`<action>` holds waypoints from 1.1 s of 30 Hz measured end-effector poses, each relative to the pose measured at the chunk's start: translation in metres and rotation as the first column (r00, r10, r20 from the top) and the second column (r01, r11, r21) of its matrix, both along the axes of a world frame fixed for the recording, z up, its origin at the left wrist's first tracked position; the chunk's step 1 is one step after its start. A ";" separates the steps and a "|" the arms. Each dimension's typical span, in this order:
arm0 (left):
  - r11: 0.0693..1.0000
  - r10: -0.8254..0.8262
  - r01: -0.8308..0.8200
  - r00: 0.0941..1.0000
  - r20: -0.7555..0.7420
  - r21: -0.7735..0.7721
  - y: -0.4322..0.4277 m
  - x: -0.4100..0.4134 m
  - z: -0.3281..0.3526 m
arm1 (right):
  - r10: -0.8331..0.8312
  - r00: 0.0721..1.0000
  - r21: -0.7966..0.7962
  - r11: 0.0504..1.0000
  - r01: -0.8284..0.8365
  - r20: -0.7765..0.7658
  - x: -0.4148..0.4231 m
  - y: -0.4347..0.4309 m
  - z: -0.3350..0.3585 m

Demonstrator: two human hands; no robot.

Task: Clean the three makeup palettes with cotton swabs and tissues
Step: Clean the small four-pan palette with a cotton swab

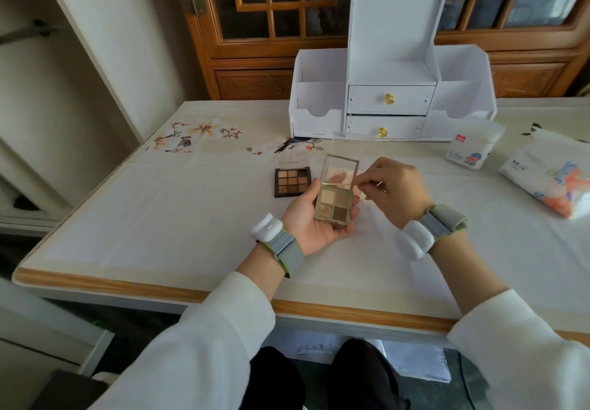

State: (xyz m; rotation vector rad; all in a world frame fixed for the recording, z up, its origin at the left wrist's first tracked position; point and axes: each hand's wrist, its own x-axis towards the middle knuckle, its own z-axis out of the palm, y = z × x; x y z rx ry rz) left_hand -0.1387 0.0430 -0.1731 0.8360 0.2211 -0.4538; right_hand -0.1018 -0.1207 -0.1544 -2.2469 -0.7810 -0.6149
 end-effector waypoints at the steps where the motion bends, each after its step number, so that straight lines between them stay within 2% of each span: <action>1: 1.000 -0.003 0.003 1.000 0.001 0.006 0.000 0.000 0.000 | 0.005 1.000 -0.008 1.000 -0.005 0.000 0.001 -0.001 0.001; 6: 1.000 0.013 -0.013 1.000 0.000 0.007 -0.001 -0.001 0.002 | 0.033 0.997 -0.038 0.999 -0.031 0.064 0.005 -0.001 0.005; 16: 0.999 -0.013 0.013 1.000 0.020 0.040 -0.002 -0.001 0.002 | -0.098 0.984 0.119 0.990 0.081 0.146 0.014 -0.006 0.005; 19: 0.999 -0.024 0.022 0.999 0.040 0.047 -0.002 -0.002 0.002 | -0.120 0.980 0.111 0.989 0.103 0.160 0.013 -0.005 0.003; 27: 0.997 -0.034 0.032 0.999 0.019 0.064 -0.002 -0.002 0.002 | 0.049 0.992 0.000 0.999 -0.049 0.115 0.006 -0.007 -0.002; 33: 0.995 -0.041 0.036 0.998 0.050 0.093 -0.005 -0.004 0.004 | -0.118 0.973 0.118 0.988 0.096 0.197 0.010 -0.011 0.002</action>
